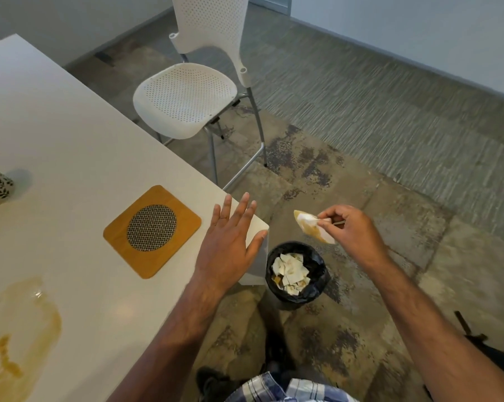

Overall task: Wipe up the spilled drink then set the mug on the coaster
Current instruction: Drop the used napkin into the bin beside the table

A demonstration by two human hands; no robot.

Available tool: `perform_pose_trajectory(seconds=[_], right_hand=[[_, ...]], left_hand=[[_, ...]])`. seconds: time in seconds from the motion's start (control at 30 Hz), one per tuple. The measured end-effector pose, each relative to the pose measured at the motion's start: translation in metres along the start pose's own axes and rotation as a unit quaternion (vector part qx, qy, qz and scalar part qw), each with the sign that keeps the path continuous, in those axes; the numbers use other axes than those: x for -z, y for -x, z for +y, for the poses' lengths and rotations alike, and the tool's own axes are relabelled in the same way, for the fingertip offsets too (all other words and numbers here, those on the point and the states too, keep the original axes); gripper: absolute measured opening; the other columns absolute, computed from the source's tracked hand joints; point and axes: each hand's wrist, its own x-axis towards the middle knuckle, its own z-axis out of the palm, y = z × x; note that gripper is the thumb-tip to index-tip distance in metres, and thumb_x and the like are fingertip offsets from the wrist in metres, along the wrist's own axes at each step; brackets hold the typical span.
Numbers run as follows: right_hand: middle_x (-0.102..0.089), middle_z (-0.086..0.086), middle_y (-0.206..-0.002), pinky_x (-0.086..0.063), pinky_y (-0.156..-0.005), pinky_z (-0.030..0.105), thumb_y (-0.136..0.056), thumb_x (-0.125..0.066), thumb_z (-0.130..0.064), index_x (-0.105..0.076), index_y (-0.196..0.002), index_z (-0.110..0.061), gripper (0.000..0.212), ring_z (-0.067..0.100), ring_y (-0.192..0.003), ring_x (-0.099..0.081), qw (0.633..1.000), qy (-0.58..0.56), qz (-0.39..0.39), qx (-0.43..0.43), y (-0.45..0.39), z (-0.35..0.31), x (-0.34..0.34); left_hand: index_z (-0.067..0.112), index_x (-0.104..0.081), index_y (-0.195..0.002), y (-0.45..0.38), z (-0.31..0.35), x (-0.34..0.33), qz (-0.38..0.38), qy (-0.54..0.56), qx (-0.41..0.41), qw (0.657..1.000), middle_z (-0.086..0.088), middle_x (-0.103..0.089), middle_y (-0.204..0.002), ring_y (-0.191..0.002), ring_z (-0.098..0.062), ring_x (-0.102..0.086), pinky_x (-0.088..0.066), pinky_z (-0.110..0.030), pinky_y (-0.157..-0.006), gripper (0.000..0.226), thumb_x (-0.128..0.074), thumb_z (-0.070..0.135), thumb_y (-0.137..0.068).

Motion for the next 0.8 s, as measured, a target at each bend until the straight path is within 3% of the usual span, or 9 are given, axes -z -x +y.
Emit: perform_pose_trajectory(seconds=[0.23, 0.37, 0.57, 0.8], right_hand=[[-0.068, -0.011, -0.099, -0.059, -0.072, 0.026, -0.092, -0.078, -0.024, -0.074, -0.097, -0.027, 0.008, 0.000, -0.086, -0.066, 0.997, 0.065, -0.029, -0.004, -0.007, 0.016, -0.018], [-0.069, -0.008, -0.102, -0.062, -0.083, 0.033, -0.092, -0.078, -0.029, -0.074, -0.105, -0.021, 0.016, 0.005, -0.092, -0.069, 0.993, 0.068, -0.091, -0.015, -0.005, 0.024, -0.025], [-0.075, -0.014, -0.092, -0.057, -0.078, 0.018, -0.091, -0.078, -0.031, -0.074, -0.098, -0.030, 0.008, -0.007, -0.086, -0.068, 0.996, 0.008, -0.077, -0.042, 0.006, 0.021, -0.029], [-0.074, -0.016, -0.094, -0.053, -0.075, 0.009, -0.095, -0.074, -0.034, -0.075, -0.101, -0.030, 0.007, -0.005, -0.090, -0.069, 0.998, -0.034, -0.051, 0.015, 0.003, -0.014, -0.026]], left_hand=[[0.025, -0.017, -0.168, -0.001, 0.001, 0.001, -0.002, 0.009, 0.006, 1.000, 0.005, -0.005, -0.176, -0.163, -0.024, 0.011, 0.006, -0.043, -0.132, 0.071, -0.022, 0.064, -0.109], [0.025, -0.017, -0.168, -0.001, 0.001, 0.001, -0.005, 0.011, 0.007, 1.000, 0.005, -0.004, -0.176, -0.163, -0.024, 0.013, 0.006, -0.043, -0.132, 0.072, -0.023, 0.064, -0.108], [0.025, -0.016, -0.168, -0.001, 0.001, 0.000, -0.002, 0.006, 0.007, 1.000, 0.005, -0.004, -0.176, -0.162, -0.024, 0.013, 0.010, -0.041, -0.131, 0.072, -0.022, 0.065, -0.109], [0.025, -0.015, -0.168, -0.001, 0.001, 0.001, -0.002, 0.001, 0.003, 1.000, 0.005, -0.002, -0.175, -0.162, -0.023, 0.014, 0.013, -0.039, -0.129, 0.073, -0.021, 0.065, -0.108]])
